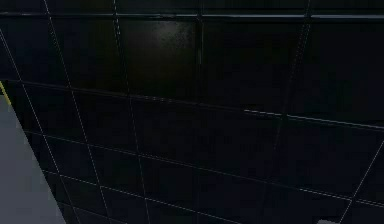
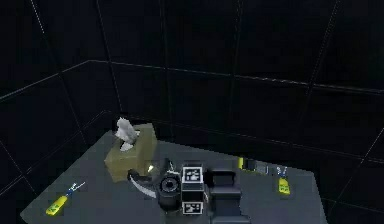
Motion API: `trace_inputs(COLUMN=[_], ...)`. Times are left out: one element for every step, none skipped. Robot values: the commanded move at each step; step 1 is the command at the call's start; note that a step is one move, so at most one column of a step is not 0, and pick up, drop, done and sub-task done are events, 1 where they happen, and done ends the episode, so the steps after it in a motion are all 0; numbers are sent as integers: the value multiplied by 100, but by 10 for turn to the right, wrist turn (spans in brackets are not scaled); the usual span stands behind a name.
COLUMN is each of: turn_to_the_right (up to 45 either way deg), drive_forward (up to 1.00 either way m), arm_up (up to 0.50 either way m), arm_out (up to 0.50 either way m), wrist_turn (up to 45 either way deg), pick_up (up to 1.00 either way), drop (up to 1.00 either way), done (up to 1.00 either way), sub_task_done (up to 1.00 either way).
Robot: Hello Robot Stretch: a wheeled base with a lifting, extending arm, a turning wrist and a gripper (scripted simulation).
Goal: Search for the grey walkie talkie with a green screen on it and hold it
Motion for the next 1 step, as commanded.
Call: trace_inputs(turn_to_the_right=[0], drive_forward=[0], arm_up=[0], arm_out=[0], wrist_turn=[0], pick_up=[0], drop=[0], done=[100], sub_task_done=[0])
